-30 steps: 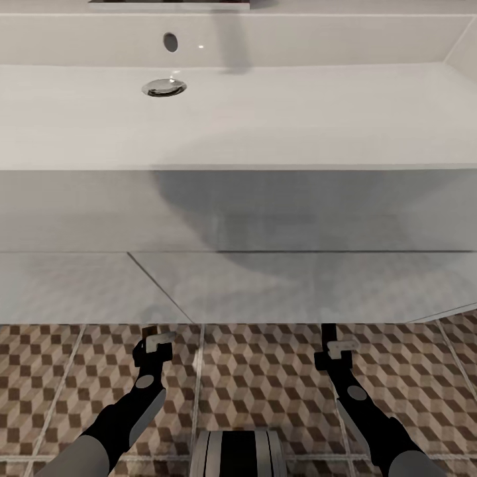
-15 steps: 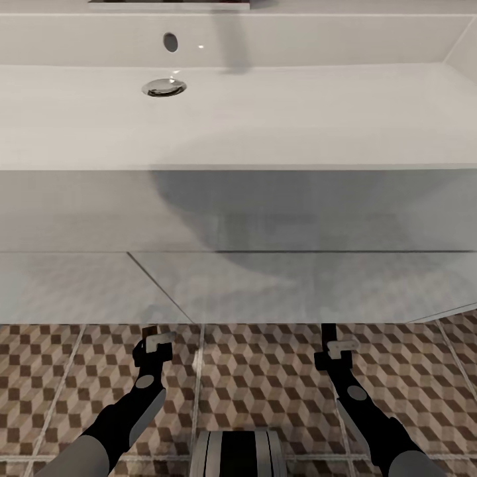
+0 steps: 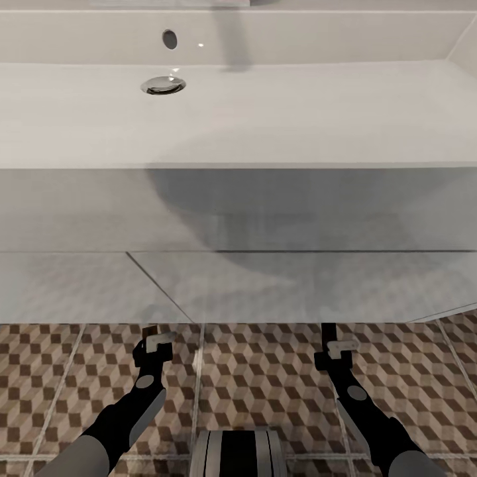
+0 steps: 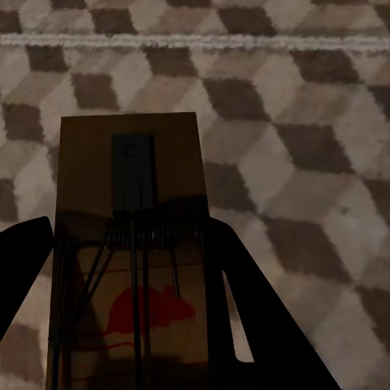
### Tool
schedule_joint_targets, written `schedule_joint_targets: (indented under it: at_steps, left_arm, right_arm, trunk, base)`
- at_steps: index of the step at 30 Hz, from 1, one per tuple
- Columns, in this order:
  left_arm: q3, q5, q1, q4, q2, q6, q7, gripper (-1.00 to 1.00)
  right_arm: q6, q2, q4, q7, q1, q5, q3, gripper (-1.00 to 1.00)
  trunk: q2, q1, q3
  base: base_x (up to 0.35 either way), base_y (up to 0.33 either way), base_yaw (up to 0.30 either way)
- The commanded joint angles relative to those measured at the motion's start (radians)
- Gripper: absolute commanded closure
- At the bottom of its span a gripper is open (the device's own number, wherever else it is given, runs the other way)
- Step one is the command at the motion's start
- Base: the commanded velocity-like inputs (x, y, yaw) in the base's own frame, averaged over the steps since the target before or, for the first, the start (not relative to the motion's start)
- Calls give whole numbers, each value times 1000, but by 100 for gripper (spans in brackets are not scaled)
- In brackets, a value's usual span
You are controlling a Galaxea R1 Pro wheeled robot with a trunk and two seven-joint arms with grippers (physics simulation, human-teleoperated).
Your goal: Take the four mousetraps from the cabinet in the bathroom and place them on the bathroom floor. Make sure all four end up on the same floor surface, and ensure that at least two of them are either under or directly next to the same bathroom sink.
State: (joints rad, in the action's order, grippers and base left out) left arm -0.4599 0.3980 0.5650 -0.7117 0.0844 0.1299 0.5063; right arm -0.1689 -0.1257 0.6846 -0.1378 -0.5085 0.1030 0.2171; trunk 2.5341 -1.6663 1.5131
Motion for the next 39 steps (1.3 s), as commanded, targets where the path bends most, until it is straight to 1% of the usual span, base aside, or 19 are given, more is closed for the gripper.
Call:
schedule_joint_targets:
  at_steps: [1,12,19,38,39]
  left_arm:
    - [-8,11,1,0,1,6,8,100]
    - [-8,10,1,0,1,7,8,100]
    - [-8,10,1,0,1,6,10,100]
    - [-7,10,1,0,1,7,8,100]
    - [-7,10,1,0,1,7,8,100]
  right_arm:
    - [-4,-2,0,-8,-1,11,8,100]
    - [-3,-2,0,-8,-1,10,8,100]
    - [-3,-2,0,-8,-1,10,8,100]
    - [-3,-2,0,-8,-1,11,8,100]
    - [-3,-2,0,-8,-1,11,8,100]
  trunk:
    - [0,0,1]
    - [0,0,1]
    - [2,-3,28]
    - [2,-3,28]
    - [2,-3,31]
  base:
    - [0,0,0]
    - [0,0,0]
    - [0,0,0]
    - [0,0,0]
    - [0,0,0]
